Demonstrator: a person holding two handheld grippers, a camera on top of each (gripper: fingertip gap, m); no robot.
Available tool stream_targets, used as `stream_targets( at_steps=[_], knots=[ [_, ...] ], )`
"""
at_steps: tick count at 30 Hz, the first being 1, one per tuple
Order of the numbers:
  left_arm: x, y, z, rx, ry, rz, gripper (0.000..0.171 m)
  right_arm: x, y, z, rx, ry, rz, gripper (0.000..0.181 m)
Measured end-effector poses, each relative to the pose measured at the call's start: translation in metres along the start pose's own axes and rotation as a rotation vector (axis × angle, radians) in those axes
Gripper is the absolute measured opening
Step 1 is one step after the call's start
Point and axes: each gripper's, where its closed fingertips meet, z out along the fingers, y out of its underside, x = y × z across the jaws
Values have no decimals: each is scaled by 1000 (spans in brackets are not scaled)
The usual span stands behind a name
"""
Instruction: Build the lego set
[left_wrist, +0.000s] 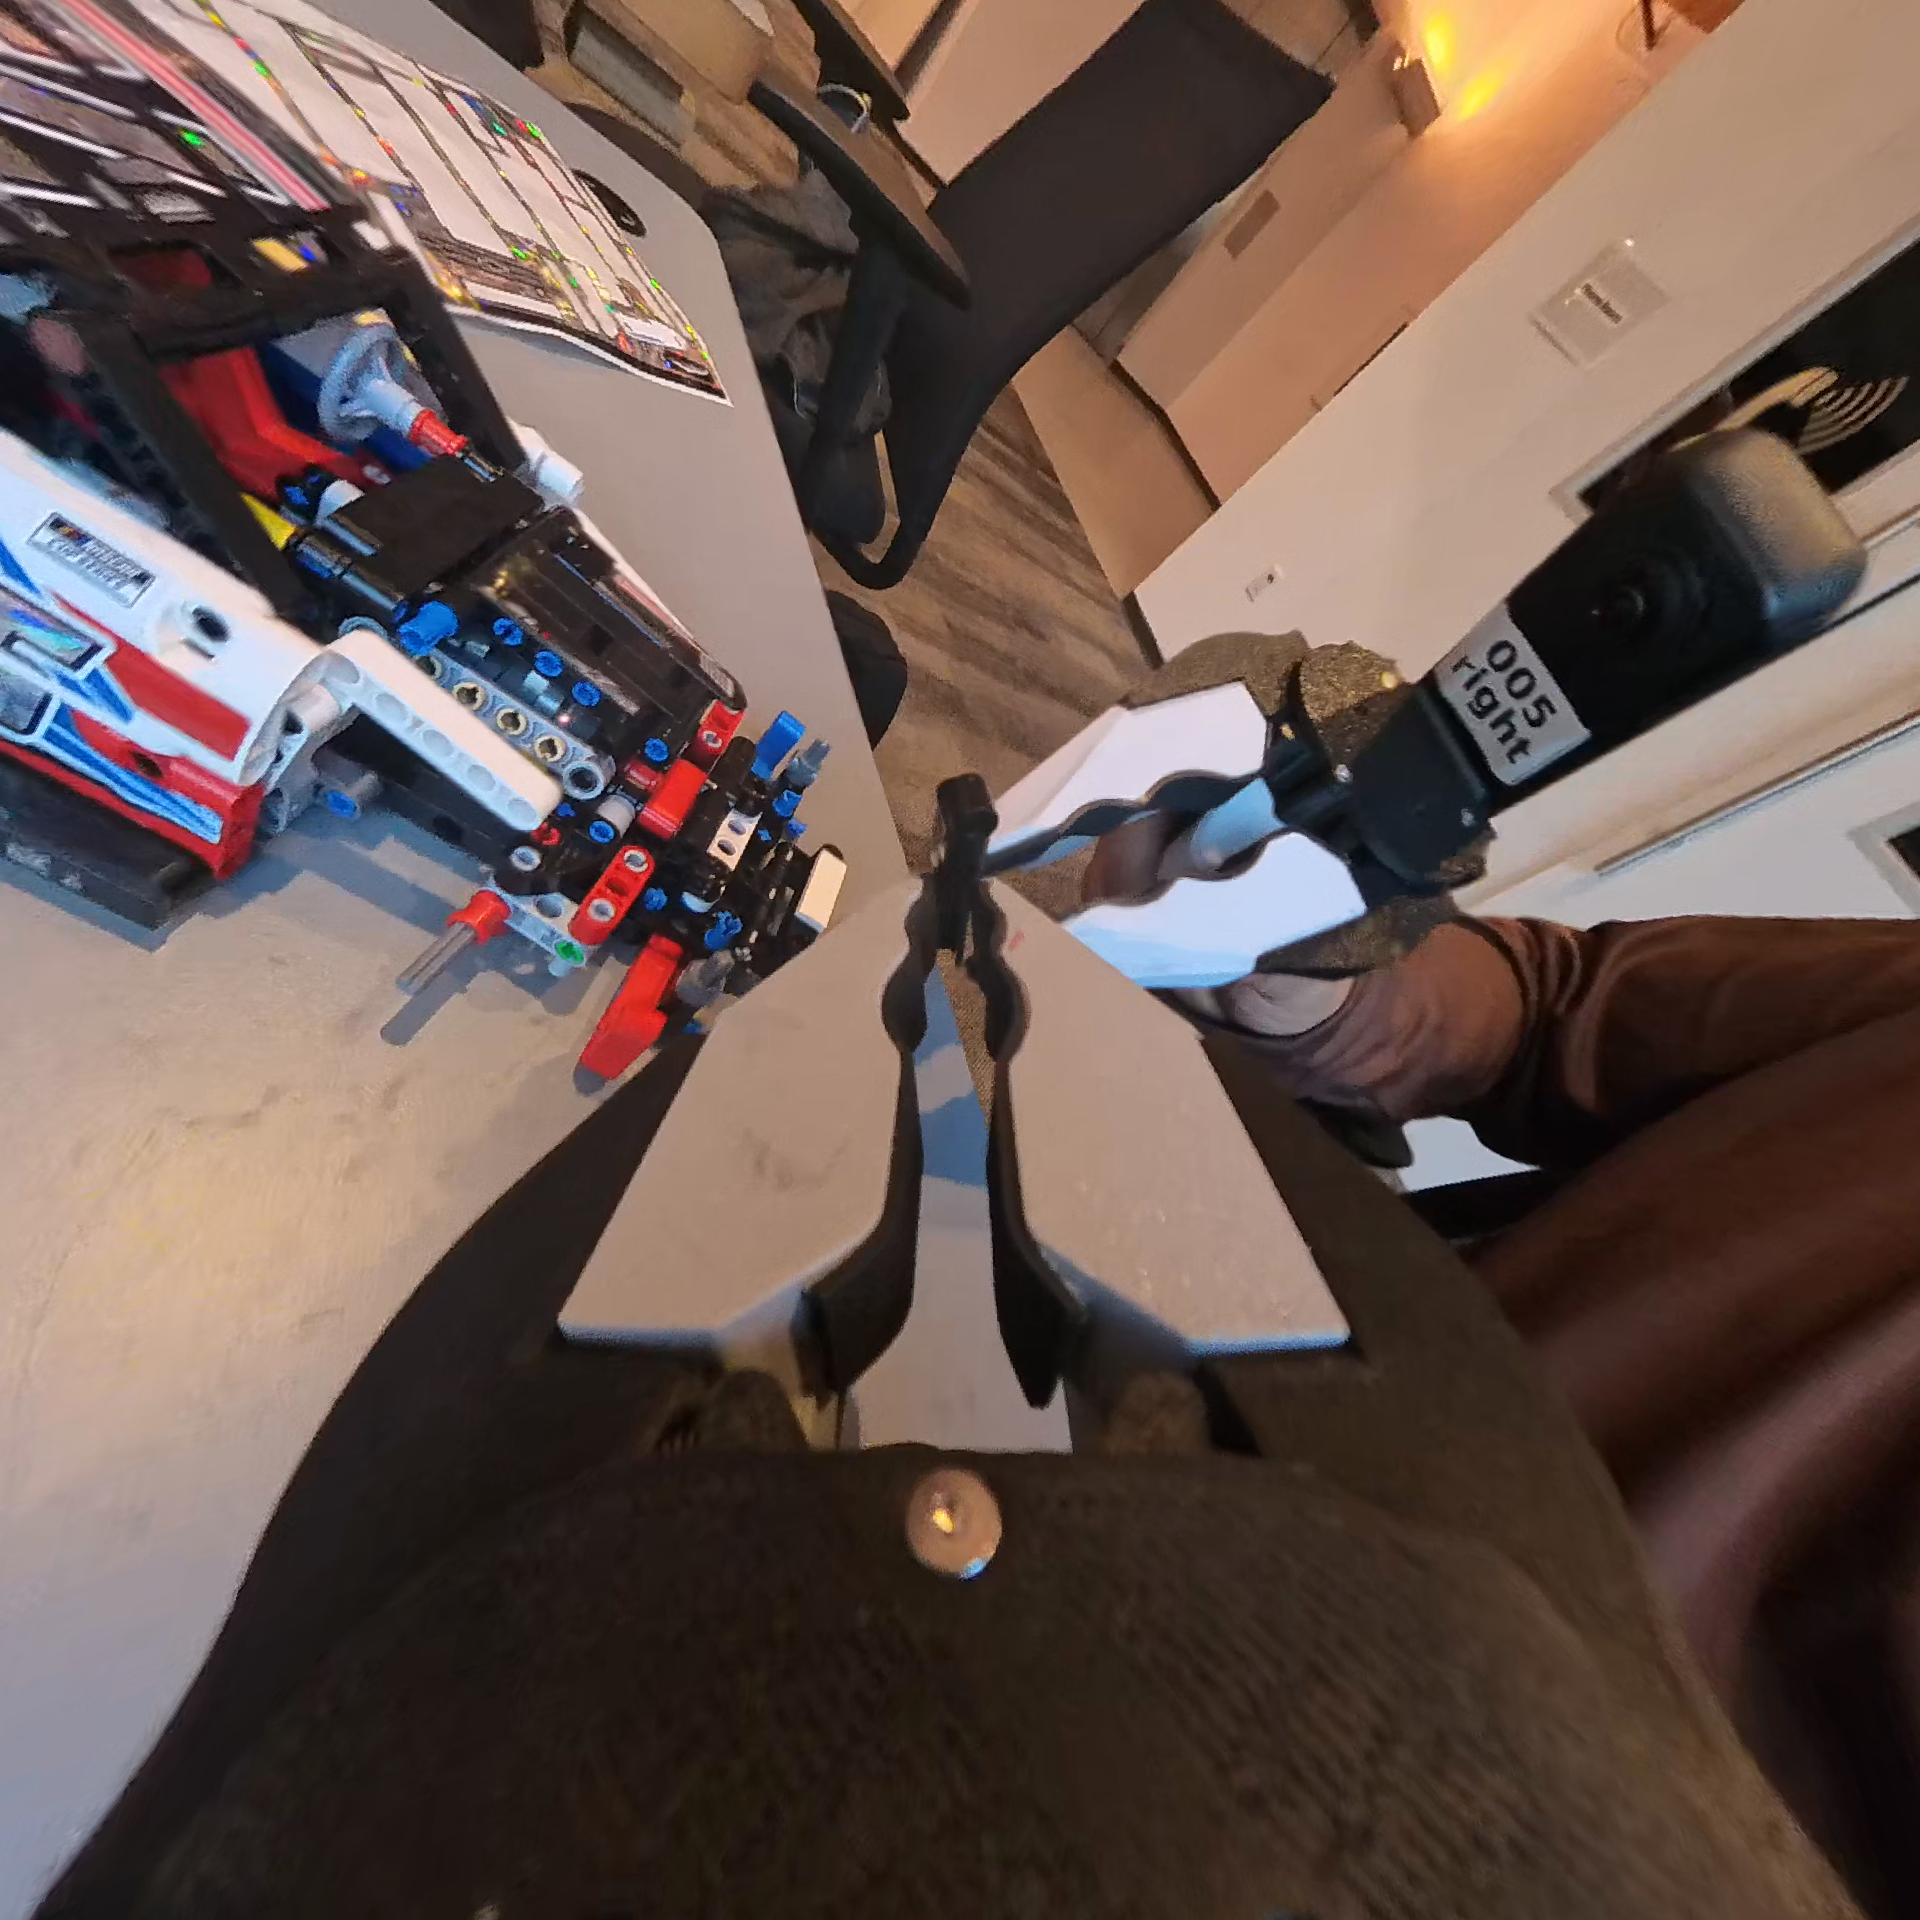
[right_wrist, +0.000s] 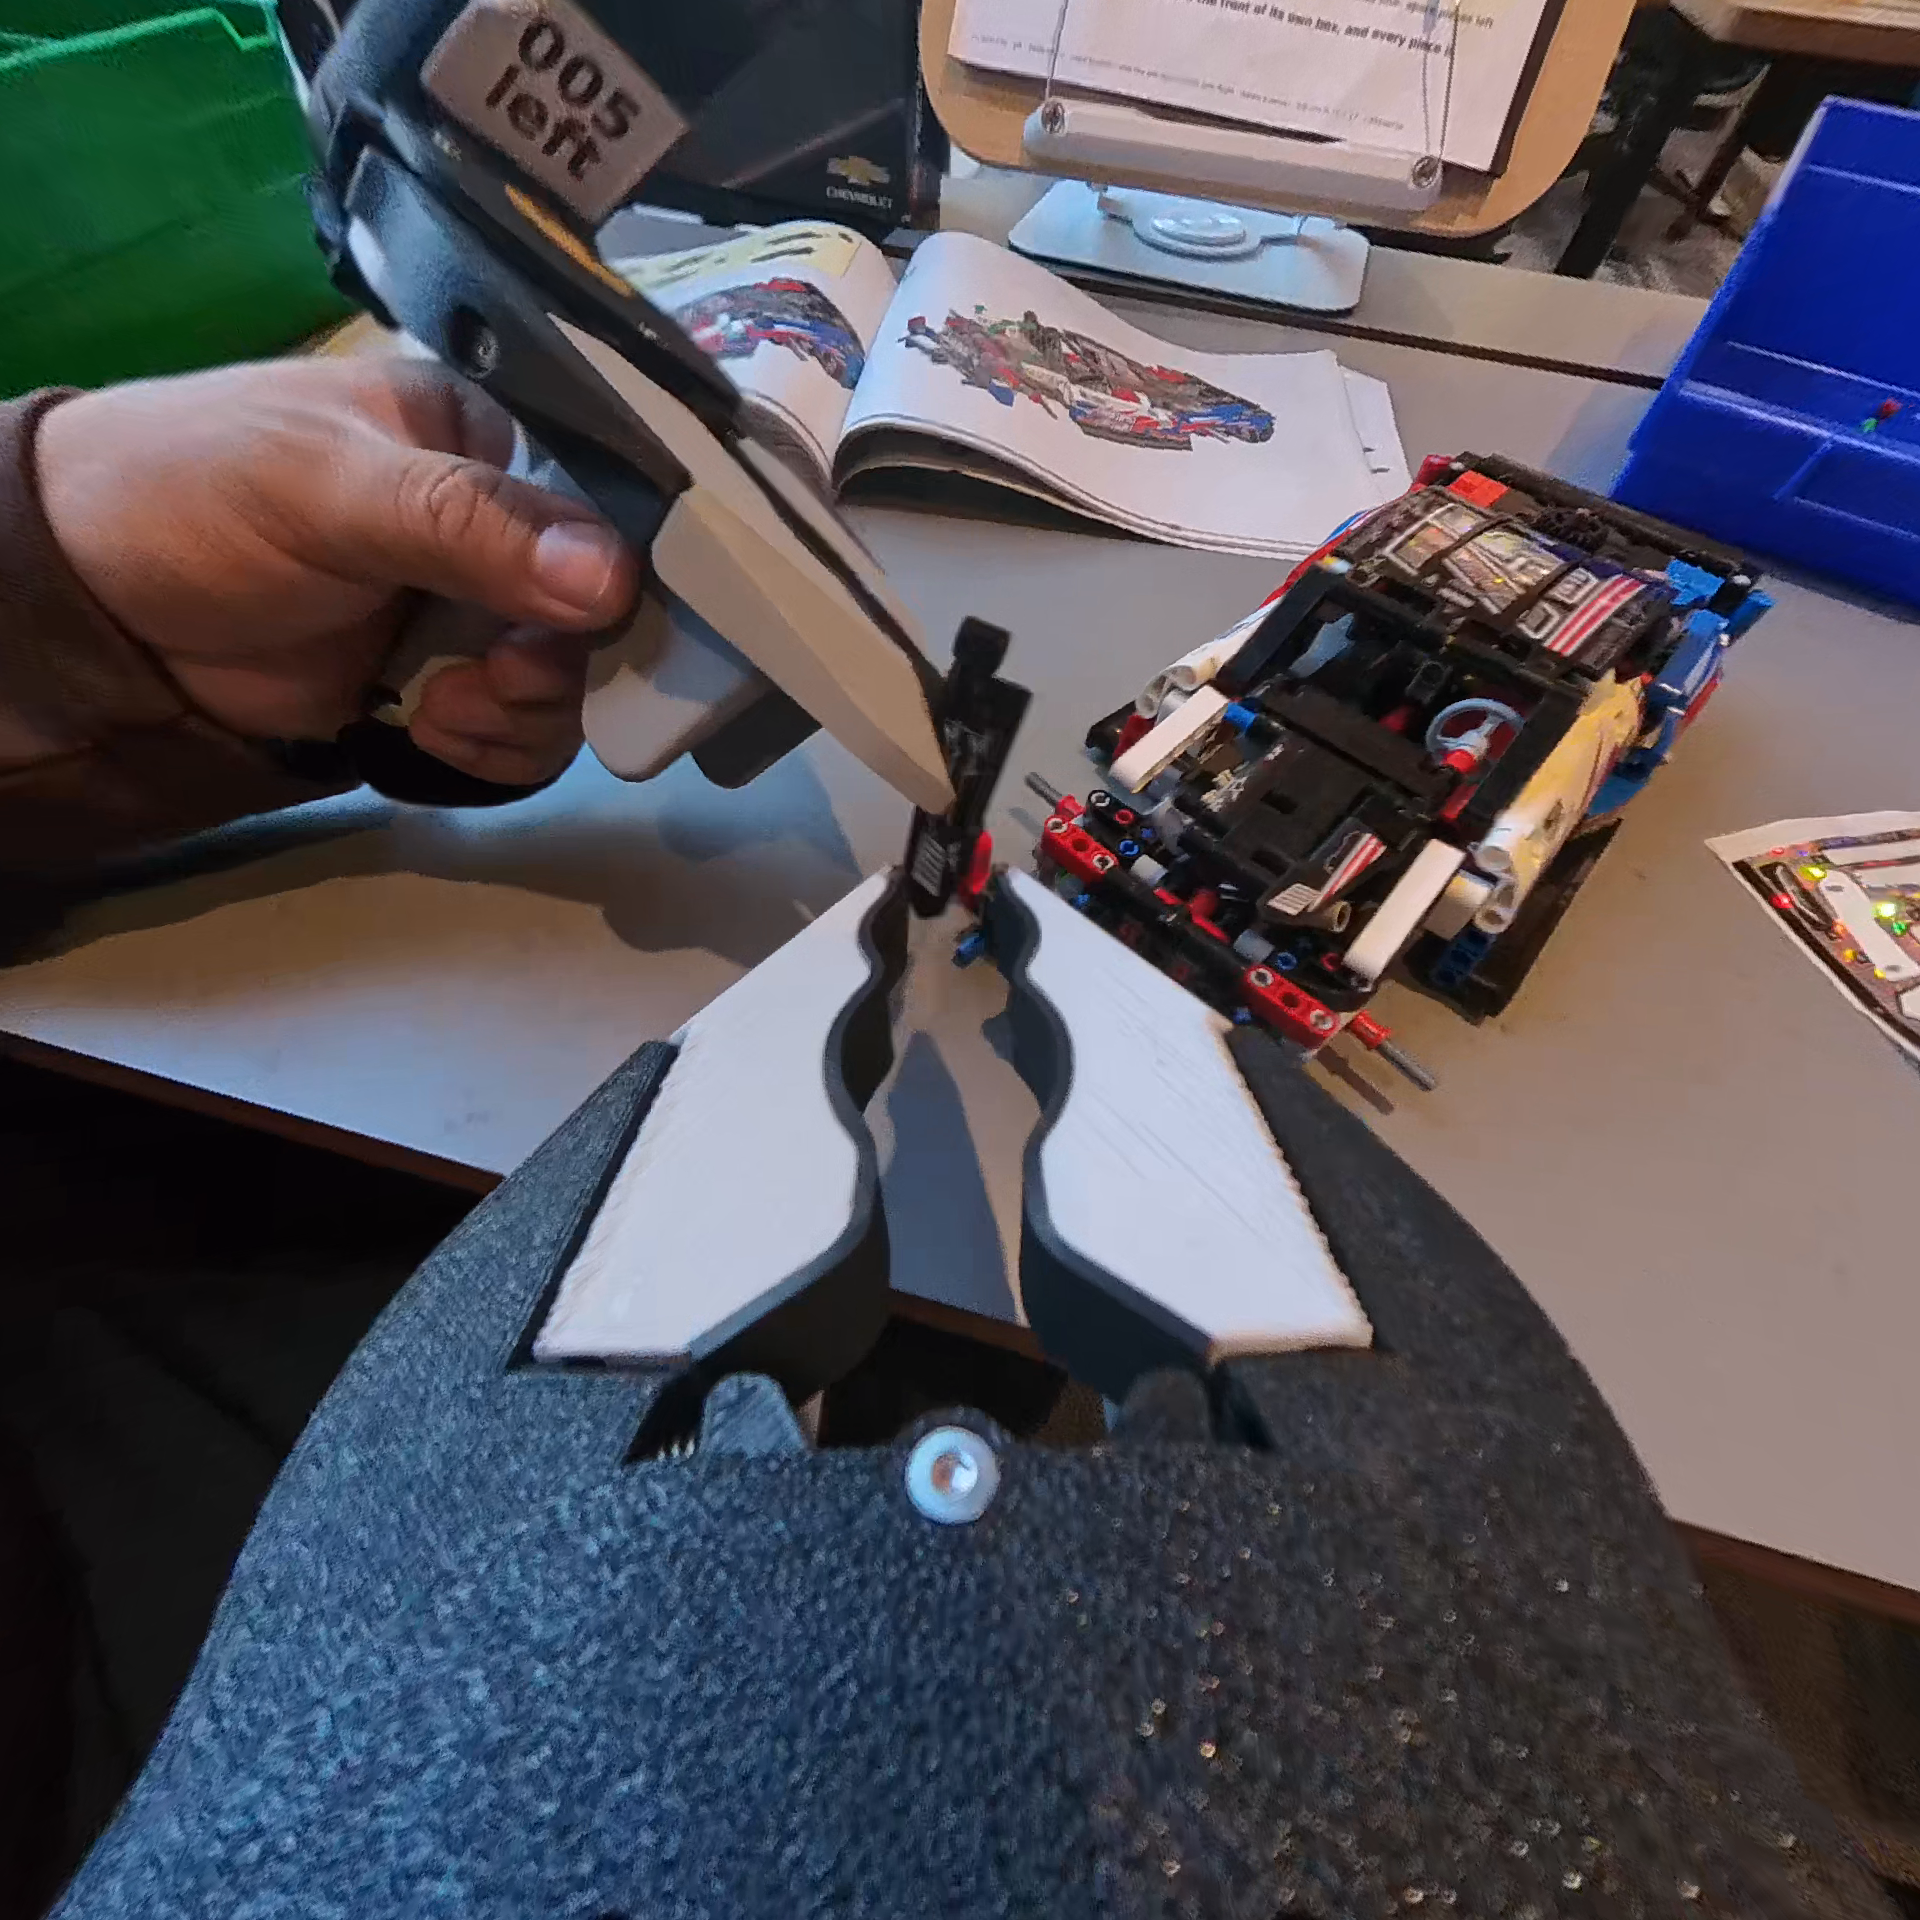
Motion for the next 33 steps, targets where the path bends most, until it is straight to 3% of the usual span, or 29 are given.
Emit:
stream_targets(
  at_steps=[8, 15, 28, 33],
  knots=[
    [-12, 6, -23, 68, -16, -46, 2, 46, 6, -11, 44, 26, 198, 25],
    [-12, 10, -31, 100, 24, -92, 2, 83, 10, -9, 59, 65, 257, 26],
    [-15, 15, -29, 78, 92, -199, 2, 110, -8, 0, 157, 31, 216, 20],
    [-13, 17, -28, 59, 86, -179, 2, 125, 1, 3, 121, 14, 205, 20]
  ],
)
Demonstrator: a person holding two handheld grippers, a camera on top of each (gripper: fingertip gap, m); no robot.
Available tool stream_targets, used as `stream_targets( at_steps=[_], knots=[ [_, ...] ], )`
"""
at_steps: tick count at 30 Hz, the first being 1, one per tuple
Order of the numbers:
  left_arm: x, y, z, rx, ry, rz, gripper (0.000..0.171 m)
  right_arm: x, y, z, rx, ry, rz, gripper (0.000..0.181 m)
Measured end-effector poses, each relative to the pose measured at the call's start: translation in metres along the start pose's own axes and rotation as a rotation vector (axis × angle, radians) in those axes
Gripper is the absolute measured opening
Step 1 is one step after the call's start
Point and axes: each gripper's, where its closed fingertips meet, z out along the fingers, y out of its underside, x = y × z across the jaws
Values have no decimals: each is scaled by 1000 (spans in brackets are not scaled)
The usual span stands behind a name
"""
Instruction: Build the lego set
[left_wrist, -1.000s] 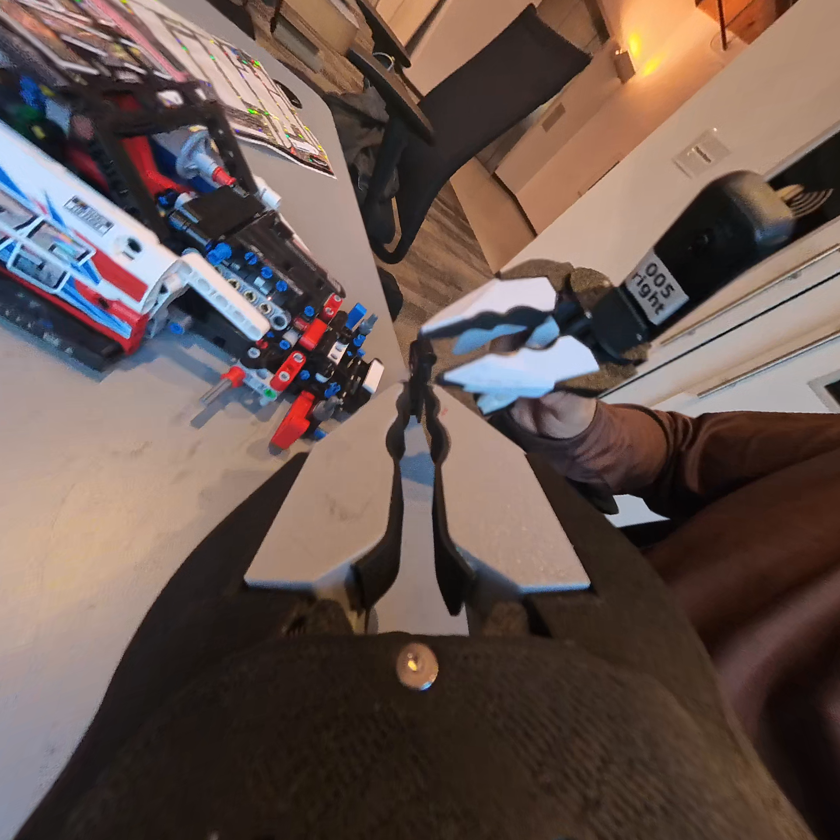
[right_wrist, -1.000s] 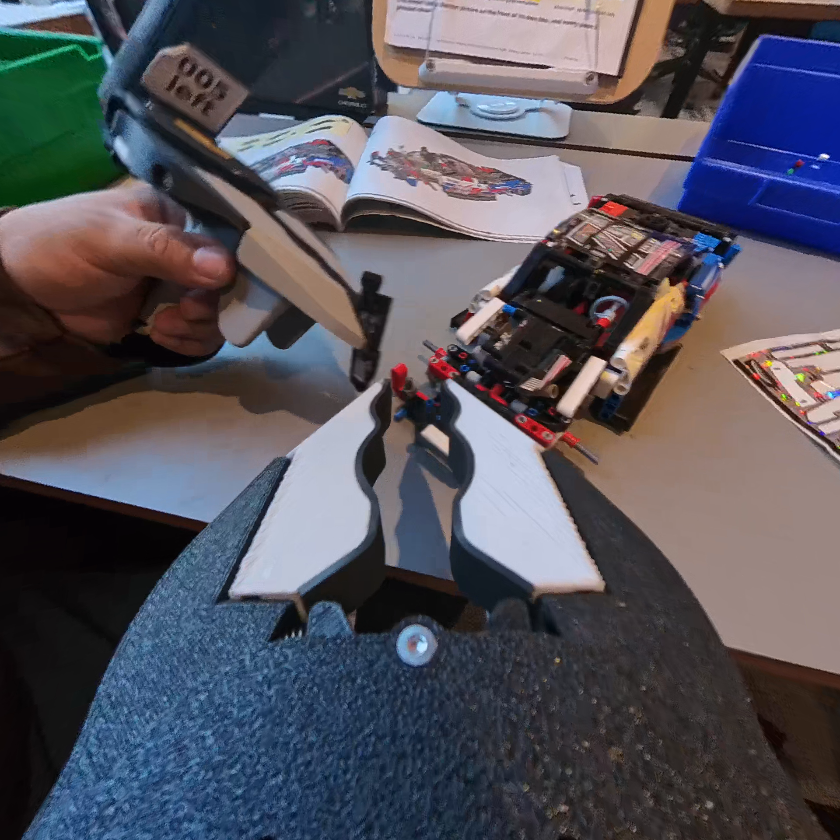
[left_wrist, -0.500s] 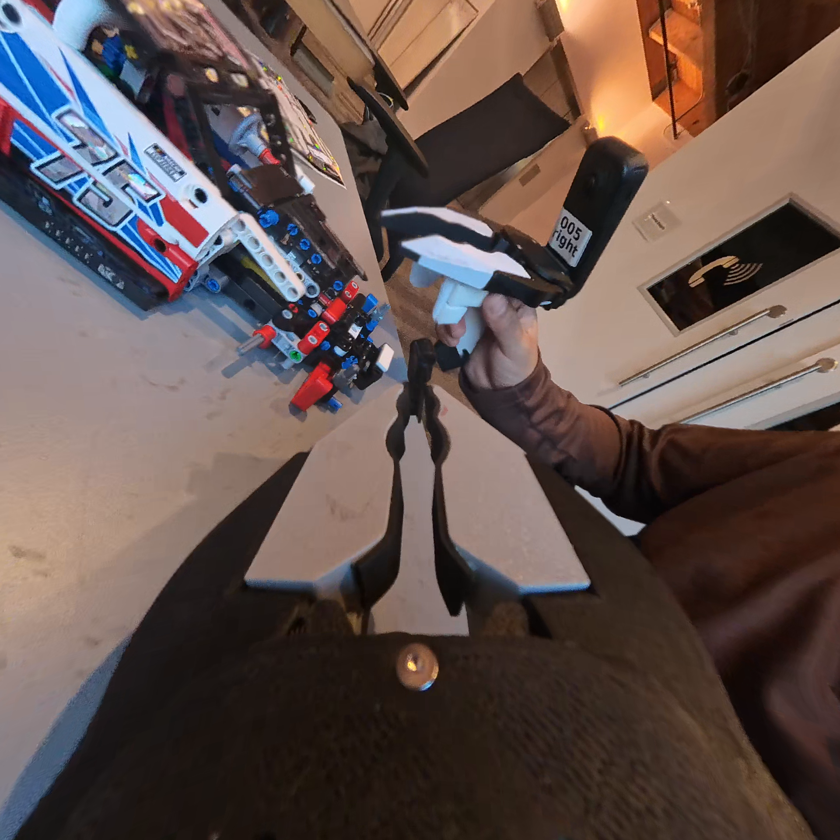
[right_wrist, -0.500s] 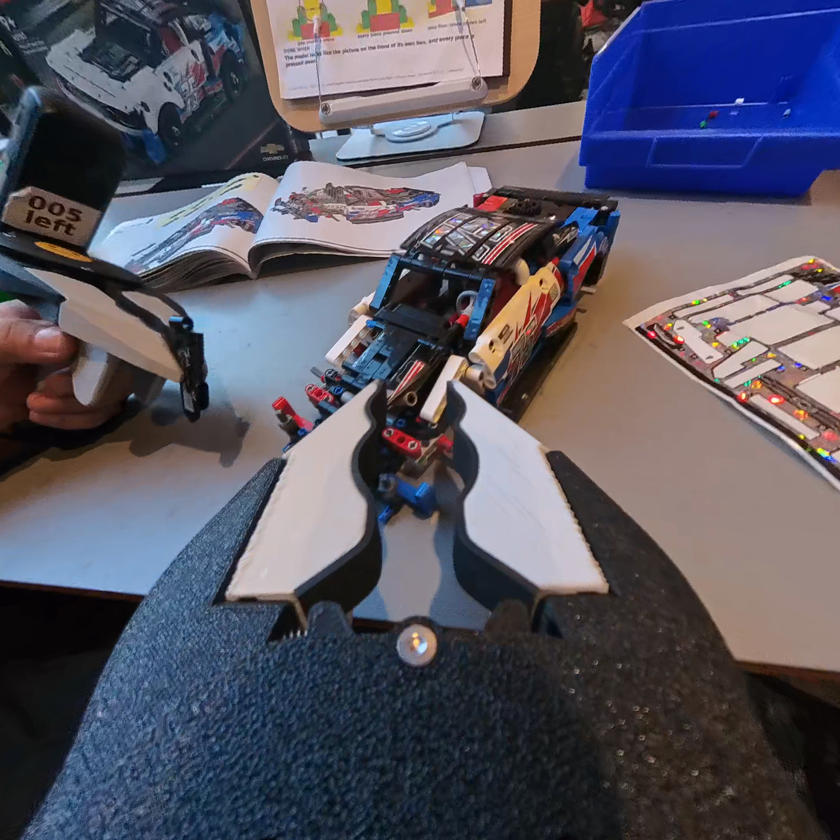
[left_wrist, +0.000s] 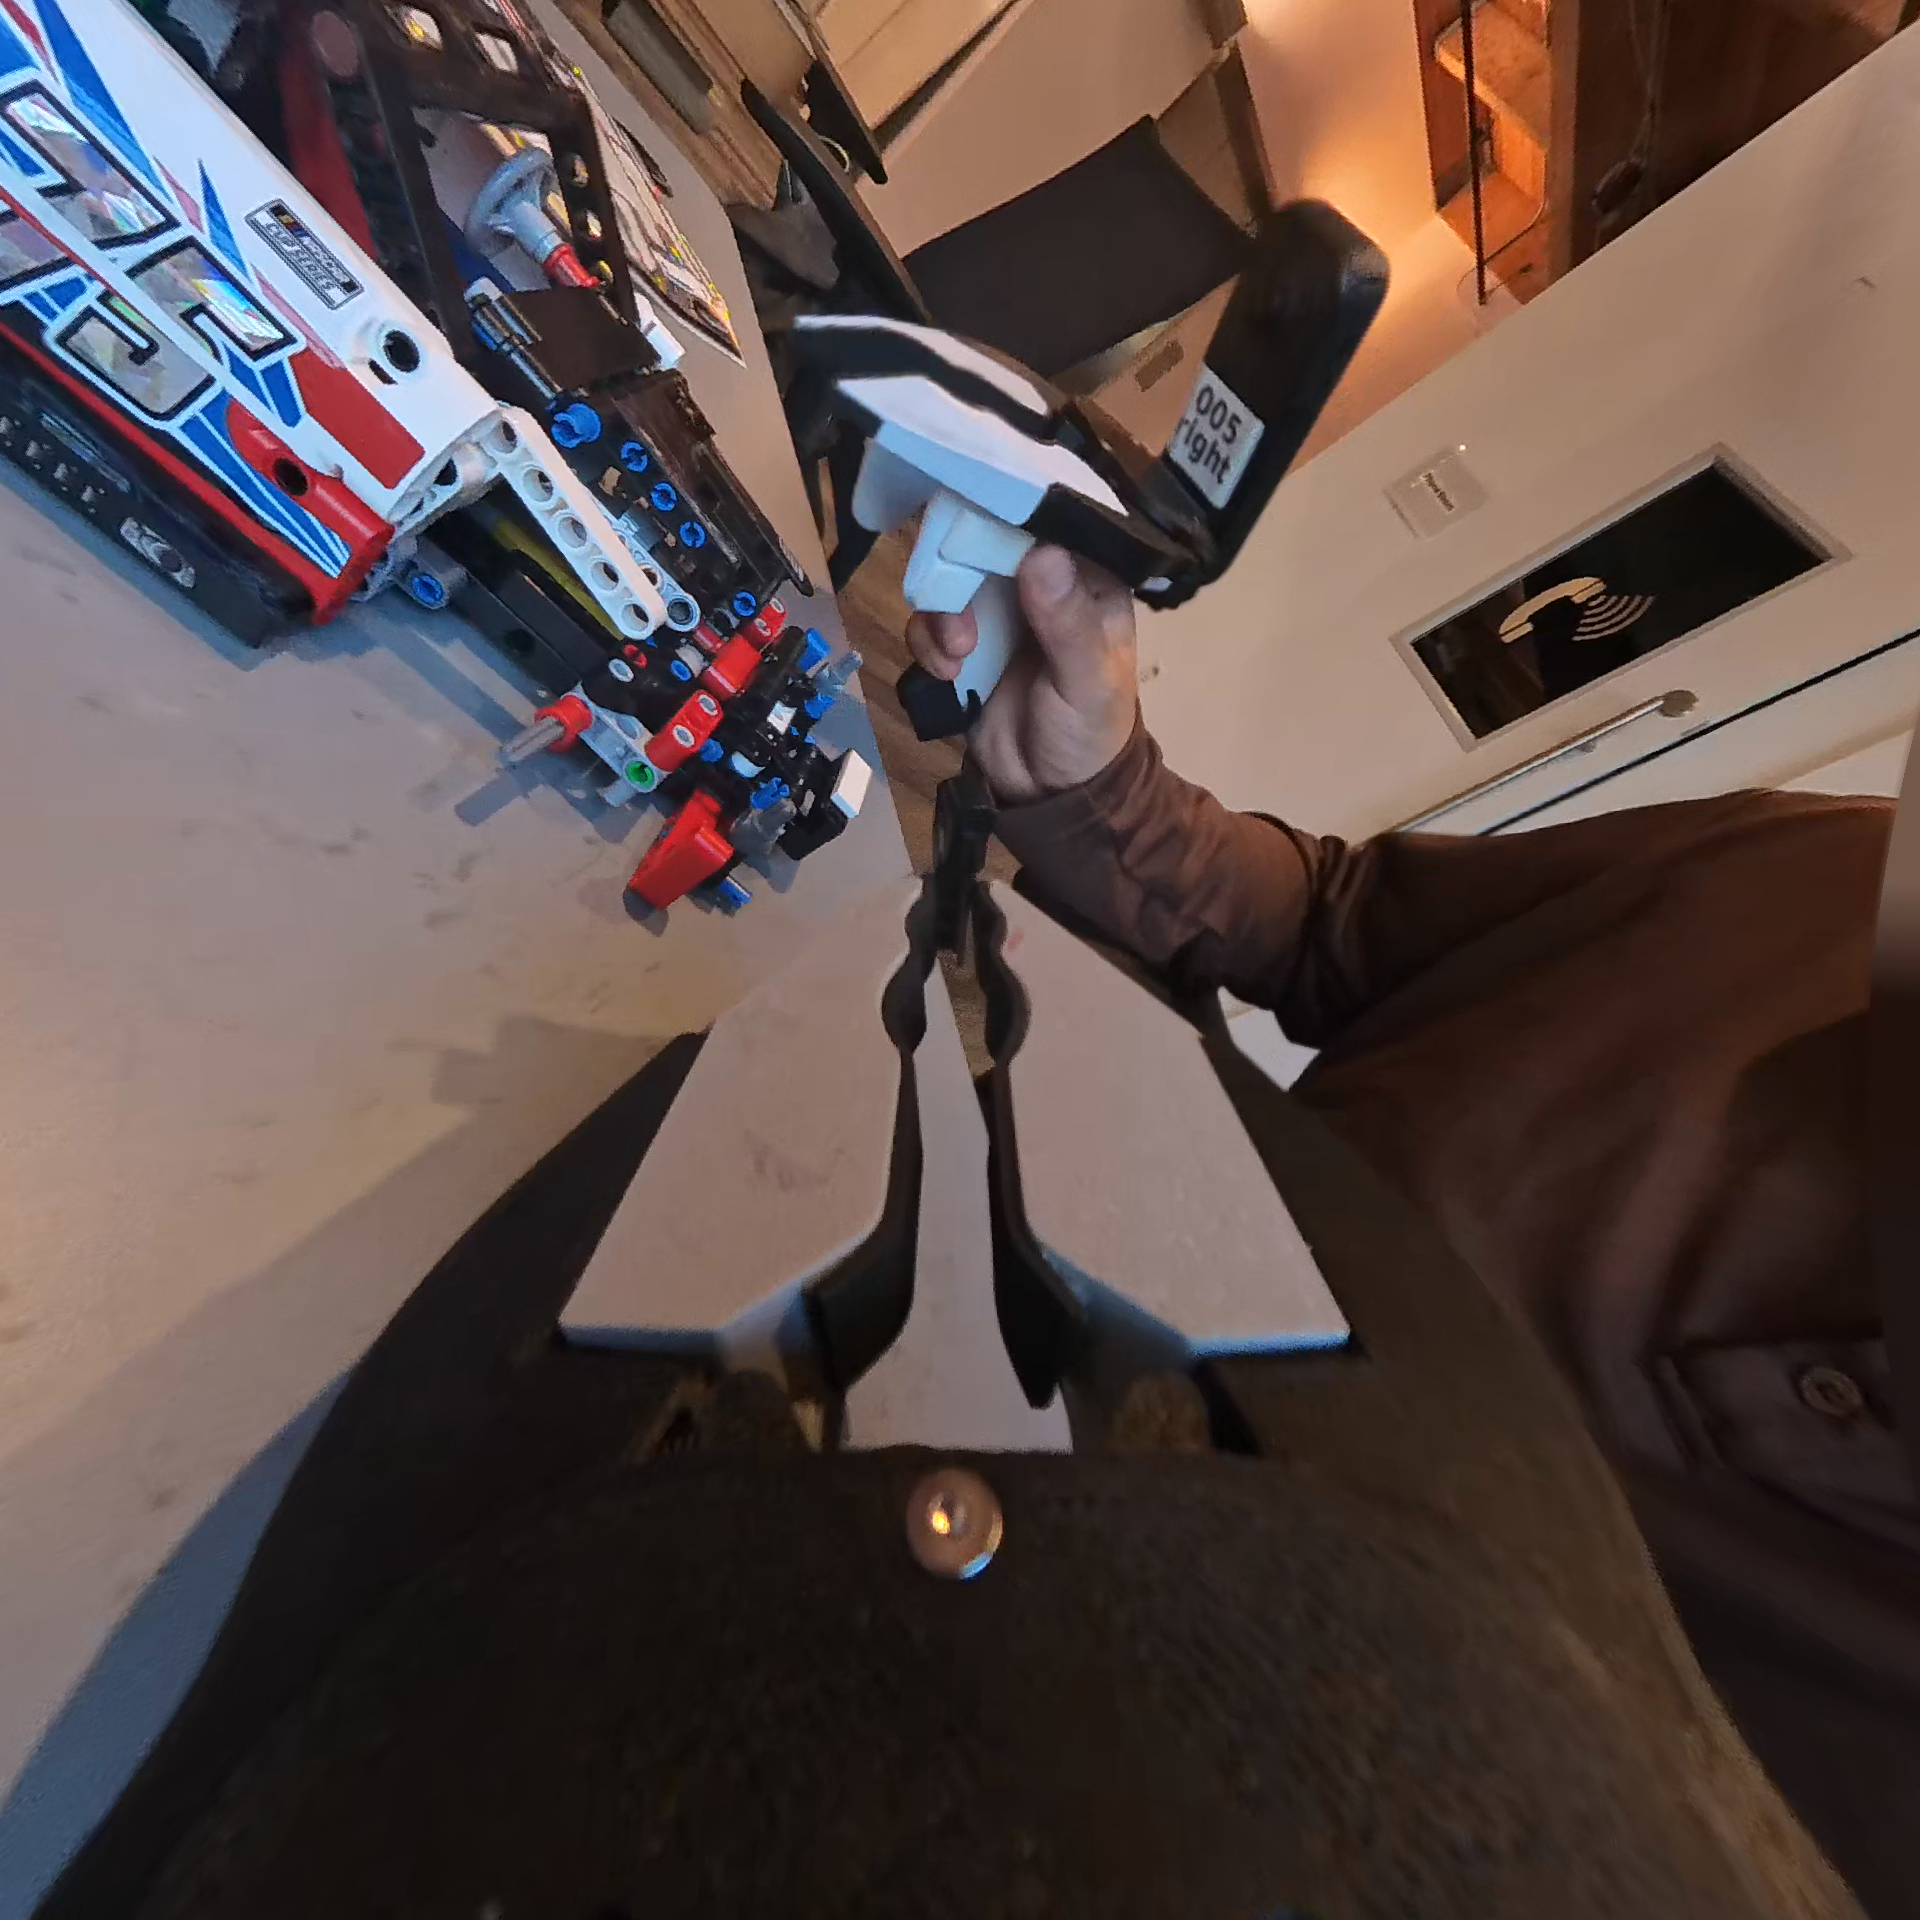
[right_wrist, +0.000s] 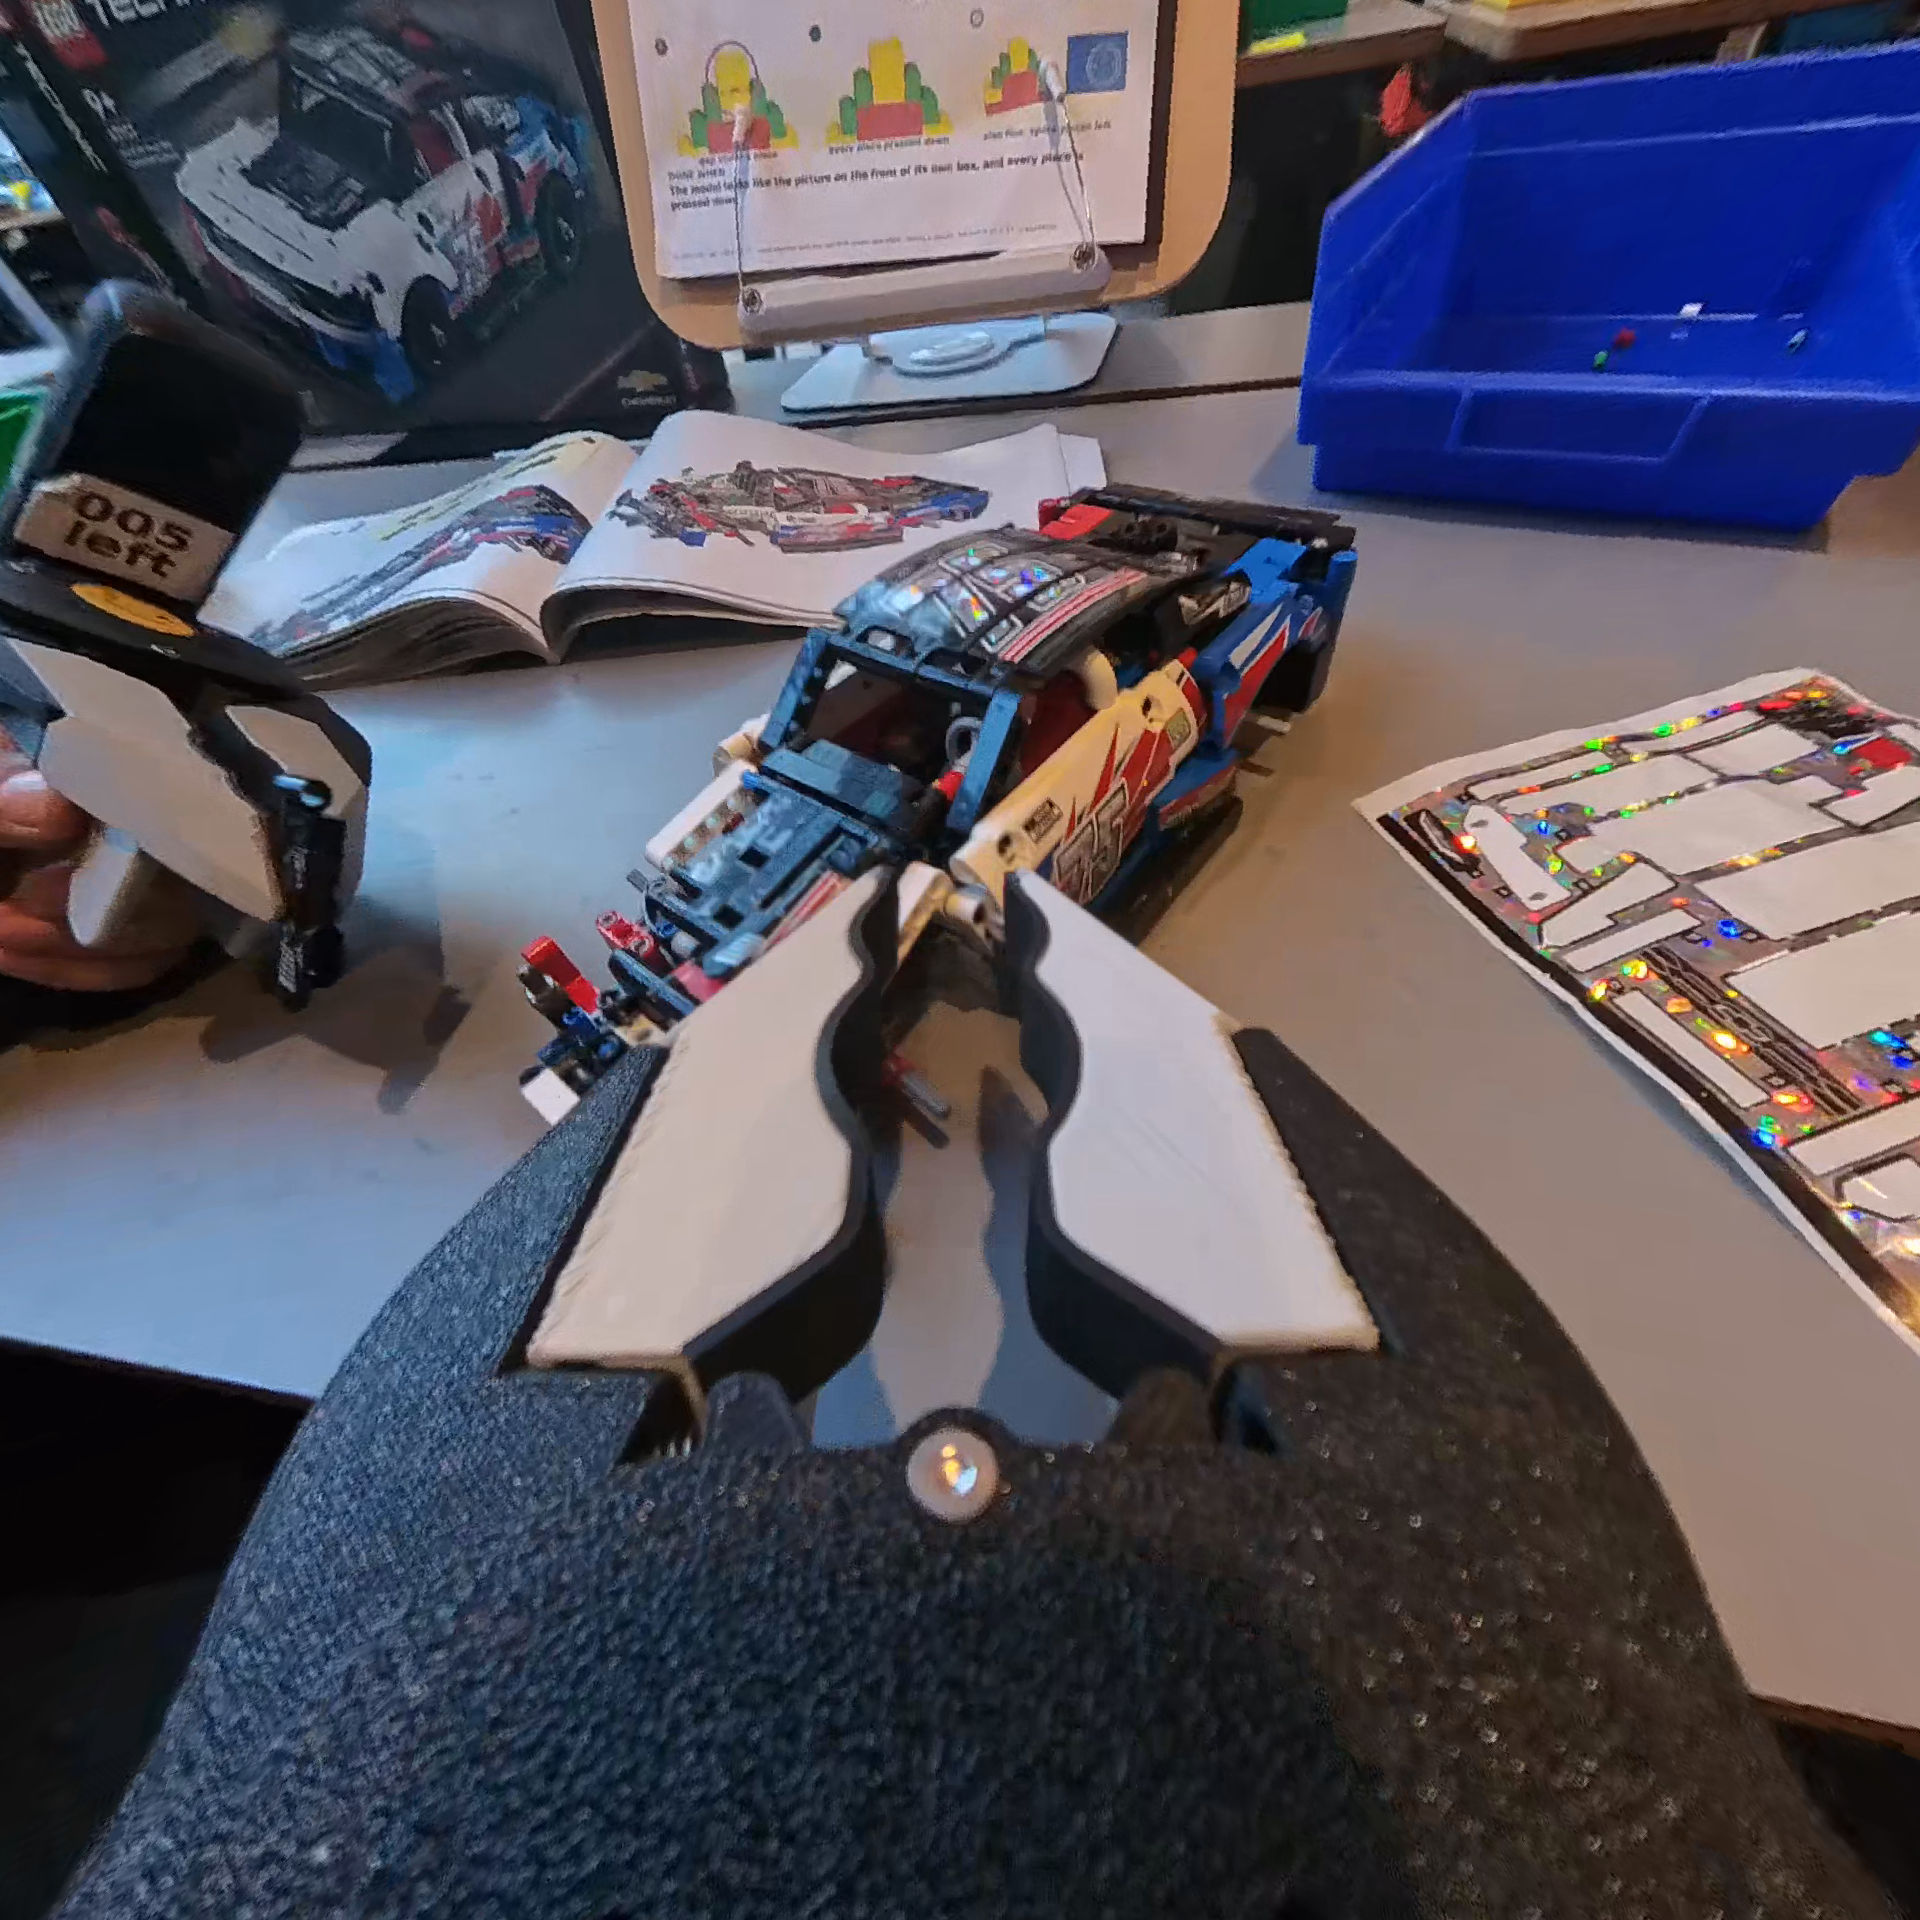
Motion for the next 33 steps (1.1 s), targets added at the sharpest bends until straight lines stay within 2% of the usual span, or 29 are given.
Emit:
stream_targets(
  at_steps=[5, 9, 13, 16, 20, 25, 27, 29, 33],
  knots=[
    [1, 6, 4, -40, -28, 48, 2, 8, 24, -7, -115, -25, -64, 22],
    [3, 8, 6, -60, -24, 79, 2, 12, 37, -26, -172, -26, -214, 22],
    [7, 4, 2, -31, 22, 65, 2, 5, 48, -45, -192, -55, -309, 24],
    [1, -2, -5, -9, -18, 86, 2, -6, 57, -53, -224, -86, -321, 29],
    [-5, -8, -14, 26, -34, 63, 2, -24, 58, -51, -229, -125, -330, 34],
    [-7, -8, -20, 41, -44, 44, 2, -31, 48, -28, -197, -177, -282, 36],
    [-8, -11, -24, 61, -40, 33, 2, -20, 35, -19, -157, -202, -245, 36],
    [-9, -13, -29, 87, -33, 12, 2, 5, 22, -11, -127, -192, -203, 35],
    [-11, -18, -32, 133, -21, -30, 2, 61, 22, 13, -172, -130, -160, 35]
  ],
)
